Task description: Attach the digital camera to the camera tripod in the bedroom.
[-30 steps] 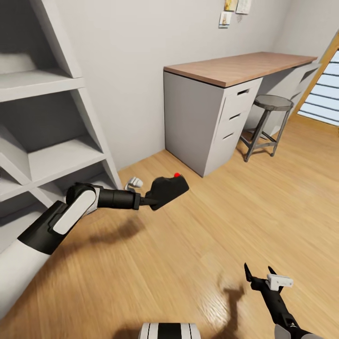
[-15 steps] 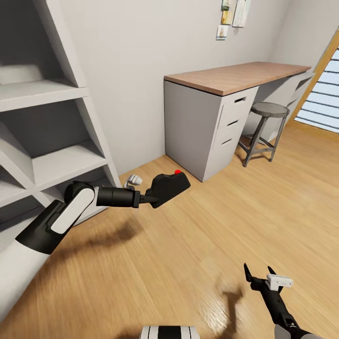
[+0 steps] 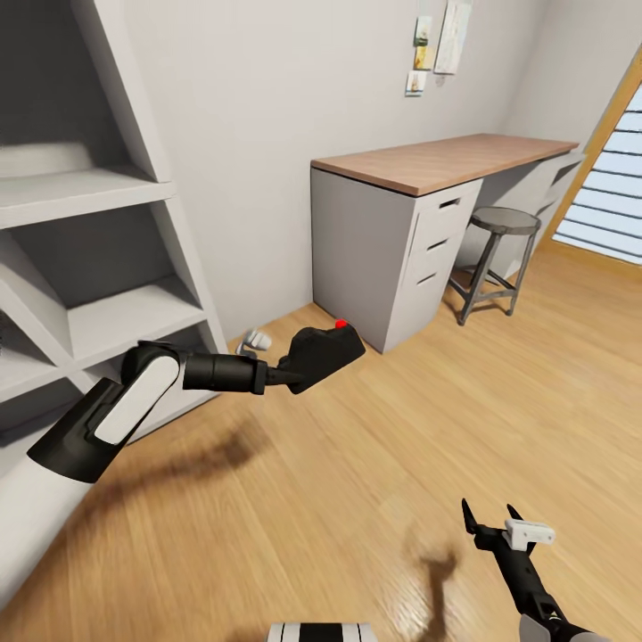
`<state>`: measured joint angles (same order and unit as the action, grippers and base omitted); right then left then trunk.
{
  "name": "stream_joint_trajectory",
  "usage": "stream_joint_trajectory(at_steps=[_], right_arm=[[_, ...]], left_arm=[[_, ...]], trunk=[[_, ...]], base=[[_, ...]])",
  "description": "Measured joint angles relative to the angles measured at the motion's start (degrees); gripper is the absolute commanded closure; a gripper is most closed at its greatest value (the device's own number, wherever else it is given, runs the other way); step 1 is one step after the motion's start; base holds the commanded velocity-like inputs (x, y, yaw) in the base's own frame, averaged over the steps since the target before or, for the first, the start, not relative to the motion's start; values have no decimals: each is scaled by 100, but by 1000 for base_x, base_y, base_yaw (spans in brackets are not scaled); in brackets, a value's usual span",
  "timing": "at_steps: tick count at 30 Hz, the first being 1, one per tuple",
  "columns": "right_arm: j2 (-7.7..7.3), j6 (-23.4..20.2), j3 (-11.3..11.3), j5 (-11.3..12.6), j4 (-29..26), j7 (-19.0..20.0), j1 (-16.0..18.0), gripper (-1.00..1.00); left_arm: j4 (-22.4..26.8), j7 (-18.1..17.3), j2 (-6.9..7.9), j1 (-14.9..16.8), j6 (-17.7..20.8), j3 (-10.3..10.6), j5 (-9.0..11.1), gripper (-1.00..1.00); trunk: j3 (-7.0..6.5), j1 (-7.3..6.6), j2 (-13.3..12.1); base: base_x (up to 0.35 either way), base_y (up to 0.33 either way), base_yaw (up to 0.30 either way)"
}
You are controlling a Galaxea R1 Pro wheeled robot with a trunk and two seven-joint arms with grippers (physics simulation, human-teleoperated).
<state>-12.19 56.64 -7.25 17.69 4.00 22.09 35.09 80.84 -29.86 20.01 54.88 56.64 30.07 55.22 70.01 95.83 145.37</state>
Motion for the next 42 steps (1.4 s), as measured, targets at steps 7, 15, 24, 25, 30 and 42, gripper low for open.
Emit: stream_joint_trajectory(at_steps=[7,15,24,25,30,42], right_arm=[[0,0,4,0,0,0,1,-100],[0,-1,0,0,2,0,2,-100],[5,-6,1,0,0,0,-2,-100],[7,-6,1,0,0,0,-2,-100],[8,-7,4,0,2,0,-2,-100],[9,-7,3,0,6,0,-3,-100]], left_arm=[[2,0,0,0,-2,2,0,100],[-2,0,0,0,-5,-6,-1,100],[-6,0,0,0,3,-7,0,100],[-6,0,0,0,3,-7,0,100],[-6,0,-2,-1,4,-5,0,100],[-6,0,0,0,4,-7,1,100]], trunk=[[-89,-18,-9],[-192,-39,-20],[-307,-62,-32],[-319,-64,-33],[-383,-77,-40],[-537,-108,-56]], base=[[0,0,0],[0,0,0],[0,0,0],[0,0,0],[0,0,0],[0,0,0]])
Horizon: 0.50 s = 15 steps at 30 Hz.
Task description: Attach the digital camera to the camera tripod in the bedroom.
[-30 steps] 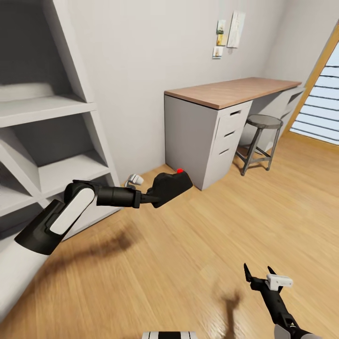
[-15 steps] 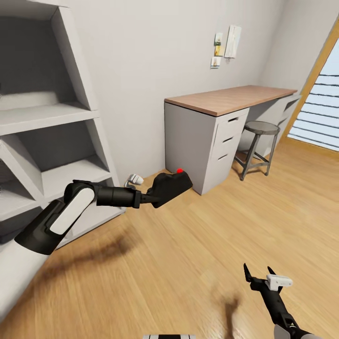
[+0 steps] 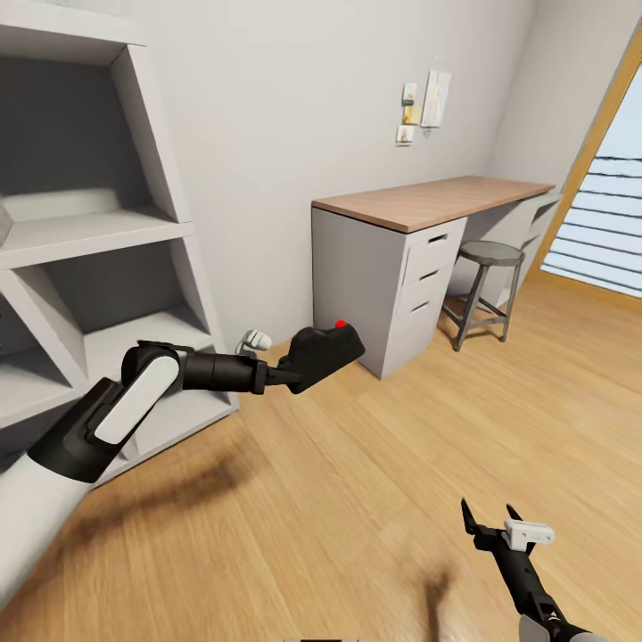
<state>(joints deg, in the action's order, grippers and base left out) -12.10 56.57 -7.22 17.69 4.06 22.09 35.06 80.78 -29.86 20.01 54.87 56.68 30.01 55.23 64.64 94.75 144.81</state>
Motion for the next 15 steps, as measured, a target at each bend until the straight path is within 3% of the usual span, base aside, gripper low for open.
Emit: stream_joint_trajectory(at_steps=[15], right_arm=[[0,0,0,0,-2,0,0,-100]], left_arm=[[0,0,0,-2,0,0,0,100]], trunk=[[-192,-39,-20]], base=[[0,0,0]])
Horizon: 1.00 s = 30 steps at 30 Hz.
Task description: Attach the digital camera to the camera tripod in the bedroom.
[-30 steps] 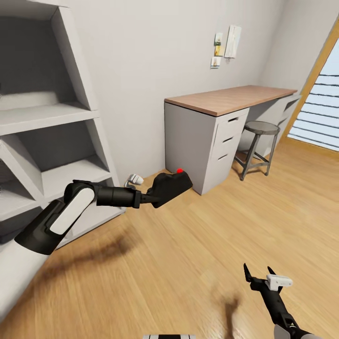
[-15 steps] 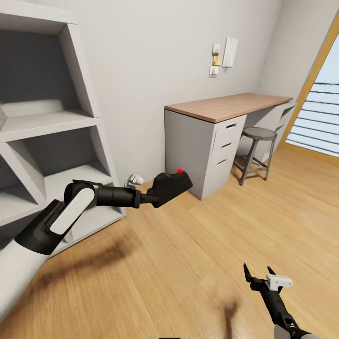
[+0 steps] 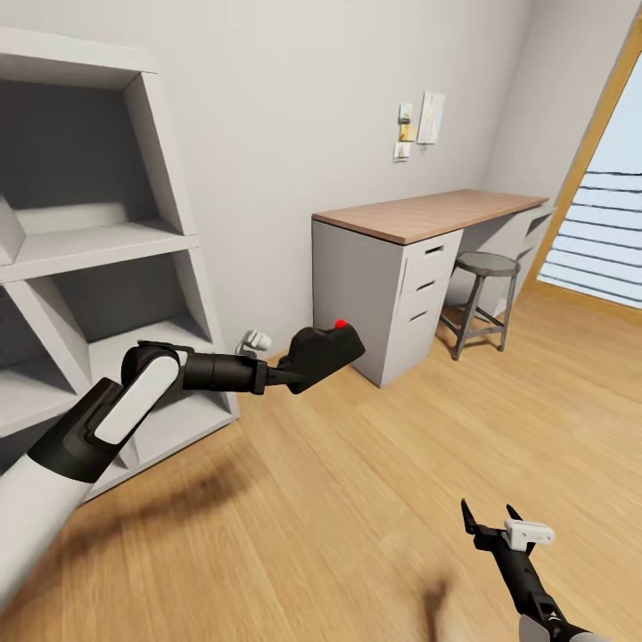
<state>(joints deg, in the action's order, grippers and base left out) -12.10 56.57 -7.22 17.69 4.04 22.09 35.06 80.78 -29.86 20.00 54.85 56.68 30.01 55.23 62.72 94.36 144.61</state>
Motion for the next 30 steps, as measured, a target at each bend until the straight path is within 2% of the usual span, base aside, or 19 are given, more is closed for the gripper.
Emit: stream_joint_trajectory(at_steps=[30], right_arm=[[0,0,0,0,1,0,0,-100]], left_arm=[[0,0,0,-3,0,0,1,100]], trunk=[[-387,-77,-40]], base=[[0,0,0]])
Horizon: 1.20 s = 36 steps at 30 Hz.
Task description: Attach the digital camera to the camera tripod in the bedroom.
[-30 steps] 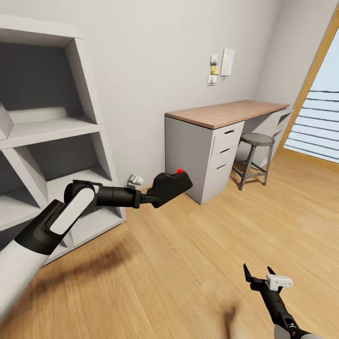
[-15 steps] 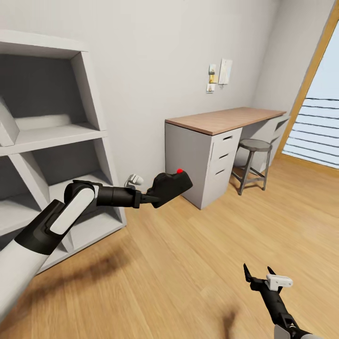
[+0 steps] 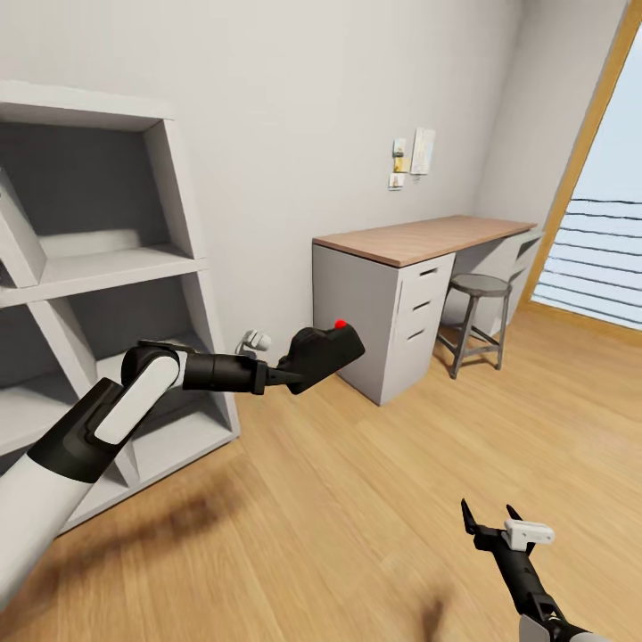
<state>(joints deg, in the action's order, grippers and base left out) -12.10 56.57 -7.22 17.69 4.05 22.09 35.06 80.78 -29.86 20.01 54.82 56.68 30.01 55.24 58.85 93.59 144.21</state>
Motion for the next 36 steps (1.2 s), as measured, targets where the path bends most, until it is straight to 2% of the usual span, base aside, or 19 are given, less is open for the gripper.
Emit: stream_joint_trajectory(at_steps=[36], right_arm=[[0,0,2,0,0,-9,0,-100]], left_arm=[[0,0,0,2,0,0,2,100]], trunk=[[-460,-93,-48]], base=[[0,0,0]])
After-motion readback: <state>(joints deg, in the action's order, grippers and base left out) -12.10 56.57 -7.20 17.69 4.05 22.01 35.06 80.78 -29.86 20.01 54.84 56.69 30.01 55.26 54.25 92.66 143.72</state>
